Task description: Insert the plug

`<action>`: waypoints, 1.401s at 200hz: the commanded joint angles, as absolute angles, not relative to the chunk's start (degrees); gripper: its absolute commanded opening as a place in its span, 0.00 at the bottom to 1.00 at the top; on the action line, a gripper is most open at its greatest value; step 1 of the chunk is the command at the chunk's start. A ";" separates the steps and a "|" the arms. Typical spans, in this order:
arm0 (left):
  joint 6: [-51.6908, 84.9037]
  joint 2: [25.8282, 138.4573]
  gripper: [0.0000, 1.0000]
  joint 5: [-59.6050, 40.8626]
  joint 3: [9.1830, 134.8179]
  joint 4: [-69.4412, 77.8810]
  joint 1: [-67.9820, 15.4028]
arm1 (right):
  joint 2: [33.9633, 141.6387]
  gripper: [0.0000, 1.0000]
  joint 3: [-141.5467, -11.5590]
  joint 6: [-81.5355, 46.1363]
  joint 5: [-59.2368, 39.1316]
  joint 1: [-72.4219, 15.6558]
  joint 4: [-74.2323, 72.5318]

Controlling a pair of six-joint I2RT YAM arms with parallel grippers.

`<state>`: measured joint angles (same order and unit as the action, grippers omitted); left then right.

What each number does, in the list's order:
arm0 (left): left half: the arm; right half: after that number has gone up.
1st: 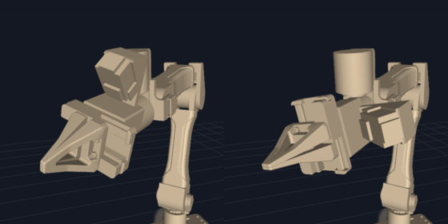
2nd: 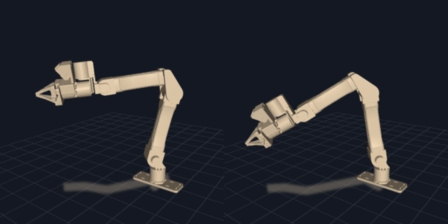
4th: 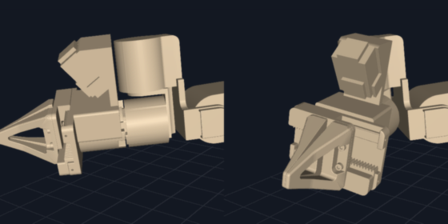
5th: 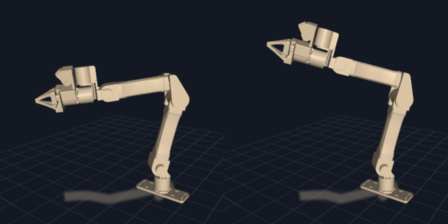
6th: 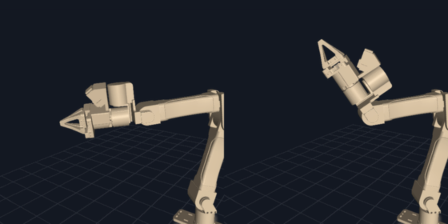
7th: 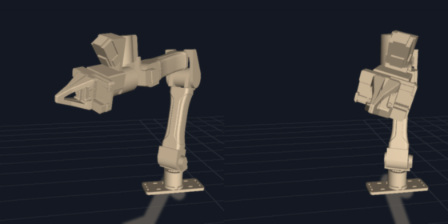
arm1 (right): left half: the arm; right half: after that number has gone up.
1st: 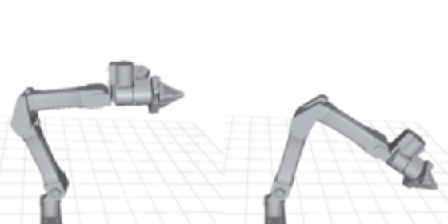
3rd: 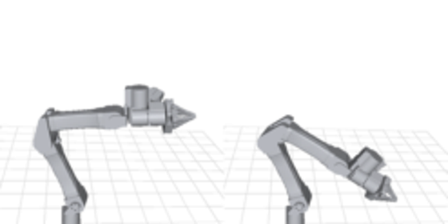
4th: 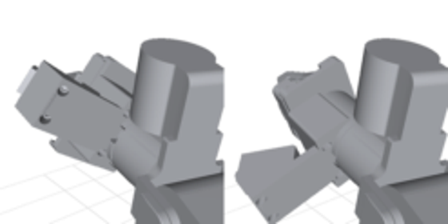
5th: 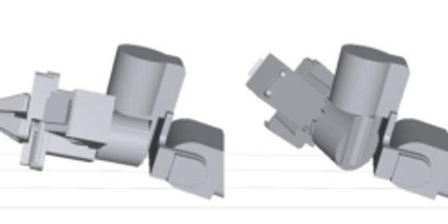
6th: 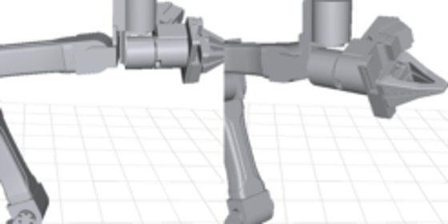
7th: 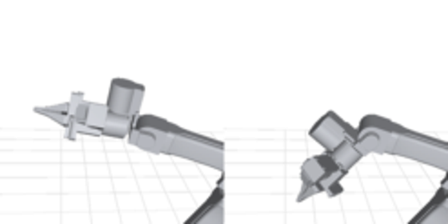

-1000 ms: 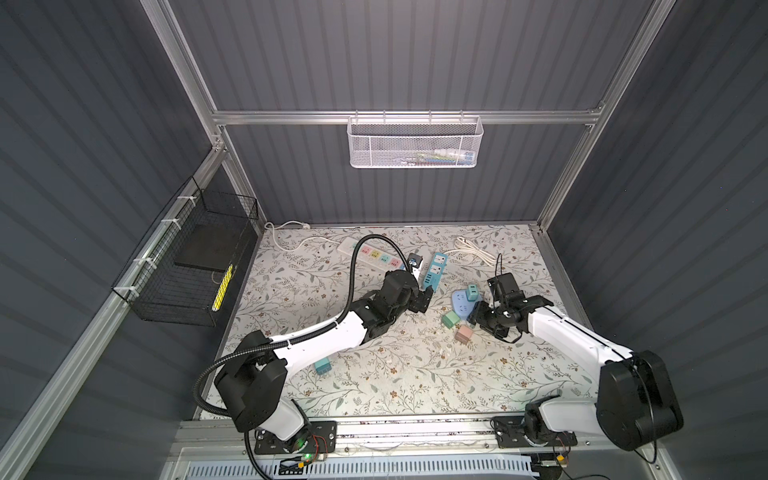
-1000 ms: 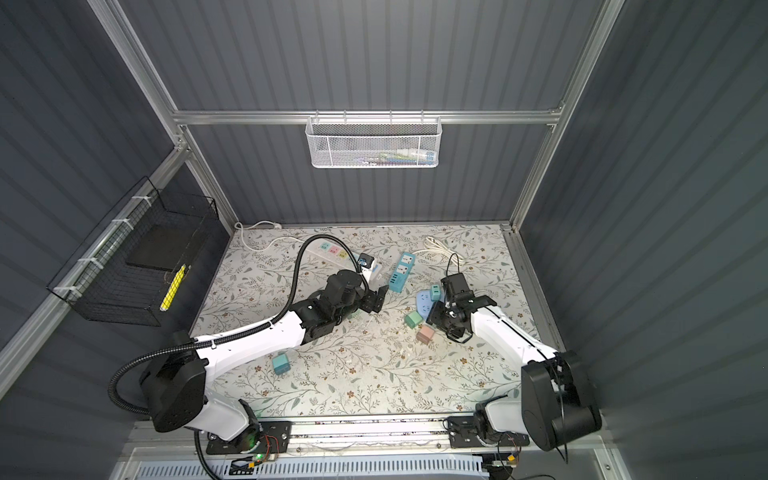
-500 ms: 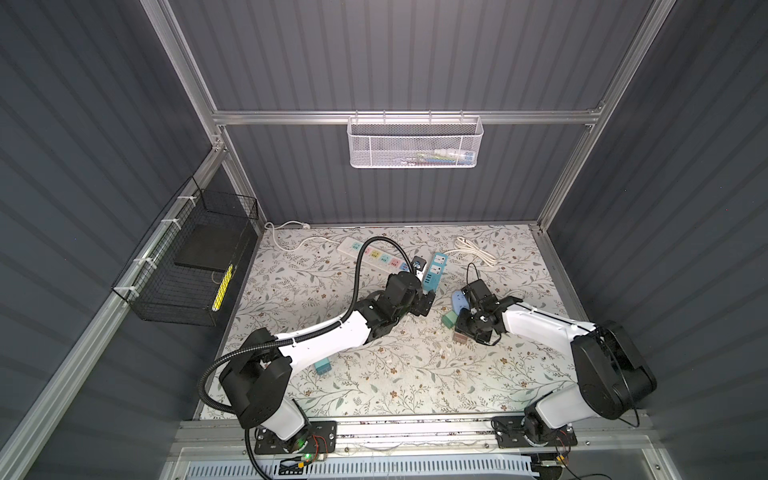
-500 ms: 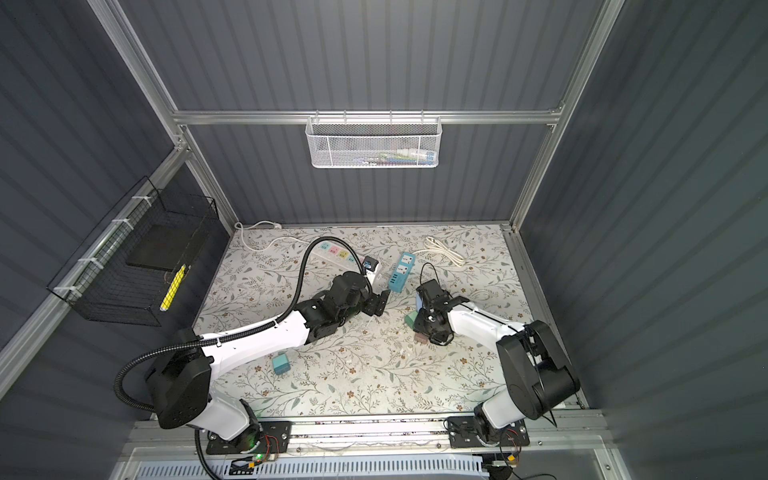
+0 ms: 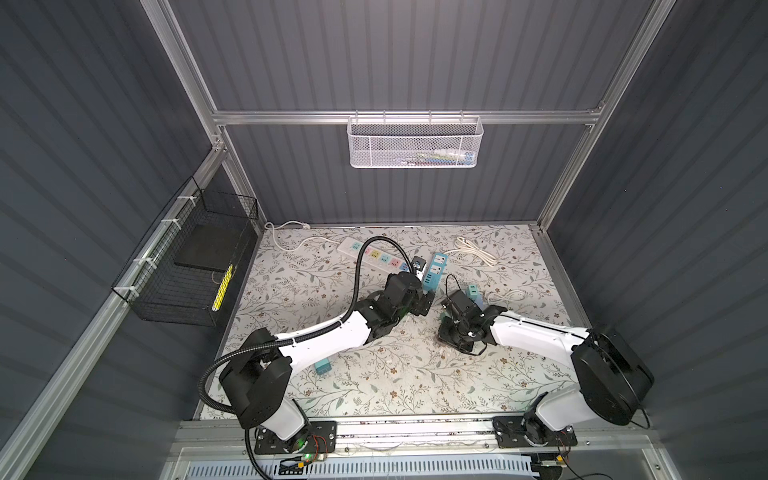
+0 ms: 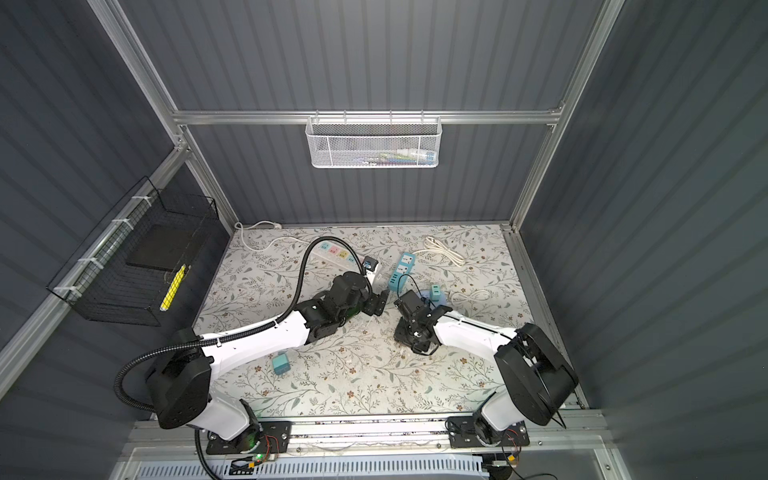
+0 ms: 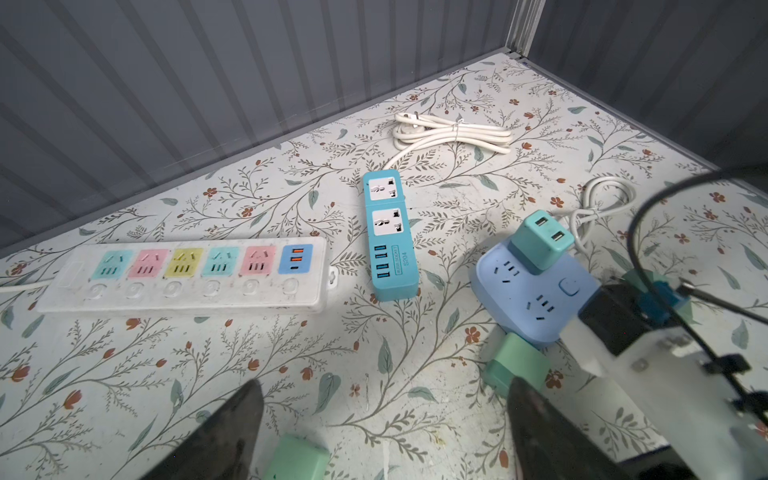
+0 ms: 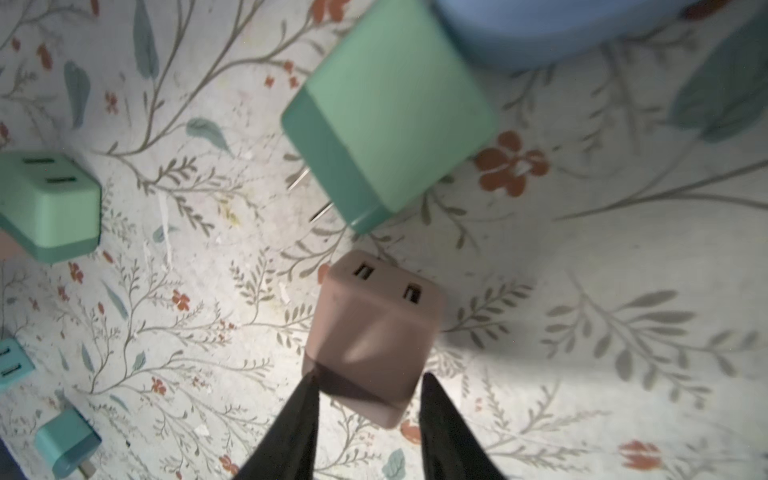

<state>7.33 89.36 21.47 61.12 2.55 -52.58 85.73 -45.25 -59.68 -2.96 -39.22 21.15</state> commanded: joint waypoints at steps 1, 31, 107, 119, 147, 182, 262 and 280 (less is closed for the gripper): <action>8.34 87.25 0.92 24.16 63.15 0.55 -52.86 | 84.47 0.48 -45.57 -58.85 -7.07 -38.78 17.58; 12.08 85.96 0.92 23.94 64.12 -5.74 -52.84 | 78.76 0.50 -47.37 -53.56 -9.51 -35.51 20.34; 12.38 91.26 0.76 13.42 69.17 -20.93 -54.25 | 60.49 0.66 -49.01 -26.93 -1.50 -18.56 34.08; 11.73 93.90 0.77 10.79 71.99 -24.66 -54.32 | 61.69 0.66 -50.74 -26.59 -3.66 -15.20 36.38; 11.06 98.99 0.79 8.31 76.53 -30.33 -56.03 | 61.73 0.63 -47.82 -27.41 -15.97 -7.69 29.85; 10.91 104.72 0.80 4.36 79.77 -34.48 -57.66 | 62.64 0.62 -44.69 -28.88 -19.78 -5.71 25.44; 10.75 115.41 0.78 2.98 87.90 -37.62 -59.77 | 61.68 0.61 -40.53 -30.61 -22.91 -2.82 20.72; 9.87 118.10 0.75 4.17 90.06 -38.72 -59.83 | 60.12 0.61 -39.90 -30.86 -22.85 -2.63 21.01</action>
